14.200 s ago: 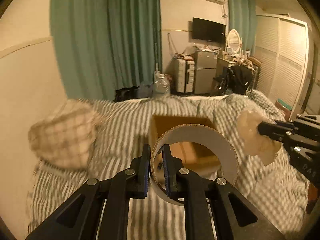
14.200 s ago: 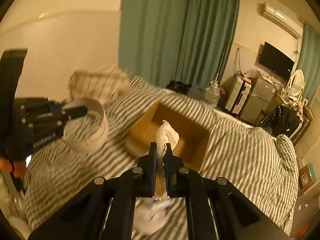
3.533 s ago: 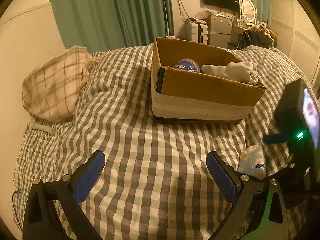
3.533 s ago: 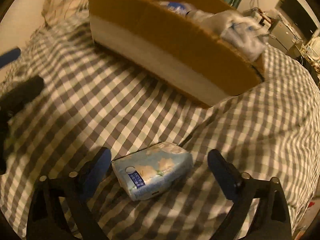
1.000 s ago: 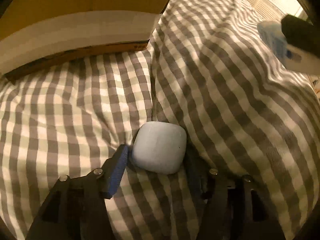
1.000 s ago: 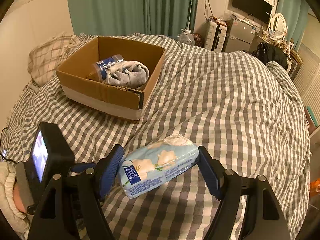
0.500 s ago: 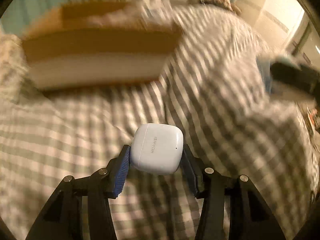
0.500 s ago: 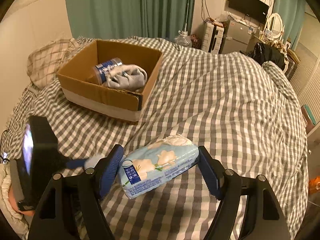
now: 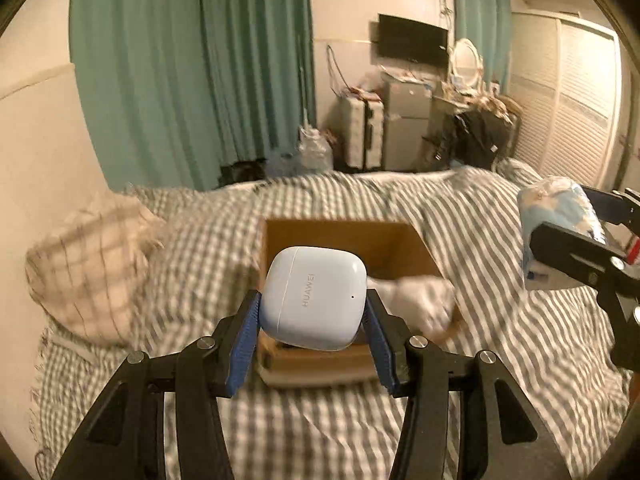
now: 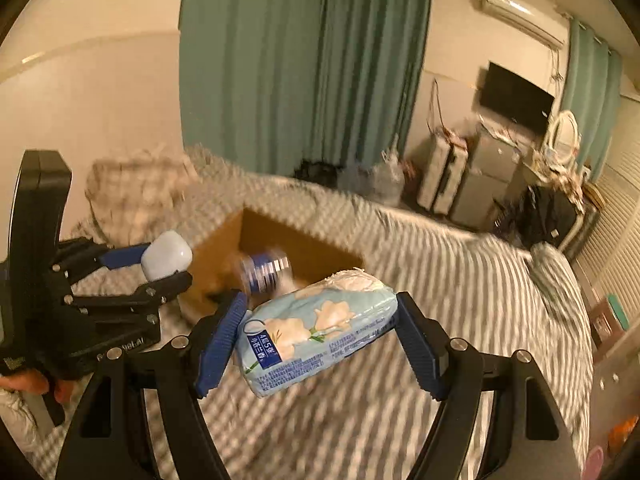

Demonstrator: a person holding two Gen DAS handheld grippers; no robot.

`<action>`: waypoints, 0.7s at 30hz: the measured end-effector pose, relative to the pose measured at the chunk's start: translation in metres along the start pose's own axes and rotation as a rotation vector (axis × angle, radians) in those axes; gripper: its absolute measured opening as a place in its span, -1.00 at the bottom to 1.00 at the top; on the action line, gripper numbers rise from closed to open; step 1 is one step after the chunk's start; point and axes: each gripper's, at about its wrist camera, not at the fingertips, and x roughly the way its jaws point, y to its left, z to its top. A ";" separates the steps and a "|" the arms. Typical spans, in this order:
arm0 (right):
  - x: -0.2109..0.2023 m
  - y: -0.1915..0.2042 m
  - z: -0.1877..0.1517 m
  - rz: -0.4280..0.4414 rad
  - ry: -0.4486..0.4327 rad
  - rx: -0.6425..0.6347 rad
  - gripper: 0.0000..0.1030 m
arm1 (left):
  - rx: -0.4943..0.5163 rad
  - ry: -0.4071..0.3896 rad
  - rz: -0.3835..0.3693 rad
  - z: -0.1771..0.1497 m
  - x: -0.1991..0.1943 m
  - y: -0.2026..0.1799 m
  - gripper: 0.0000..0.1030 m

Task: Organize objects
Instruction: 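Carry the earbuds case and tissue pack over the box and release both inside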

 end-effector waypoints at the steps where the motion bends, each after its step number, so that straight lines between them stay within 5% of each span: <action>1: 0.008 0.000 0.011 0.008 -0.011 0.003 0.44 | -0.001 -0.004 0.008 0.005 0.004 0.004 -0.01; 8: 0.097 -0.008 0.045 0.049 0.033 0.036 0.44 | -0.004 0.006 0.030 0.023 0.057 0.011 -0.01; 15: 0.176 -0.021 0.027 0.079 0.113 0.098 0.52 | -0.008 0.052 0.020 0.014 0.106 0.015 0.05; 18: 0.184 -0.031 0.016 0.066 0.105 0.139 0.80 | 0.020 0.045 0.040 0.011 0.102 0.009 0.37; 19: 0.182 -0.034 0.014 0.052 0.097 0.149 0.81 | 0.034 0.033 0.050 0.011 0.098 0.007 0.59; 21: 0.170 -0.042 0.012 0.023 0.079 0.173 0.84 | 0.060 -0.014 0.072 0.010 0.081 0.003 0.71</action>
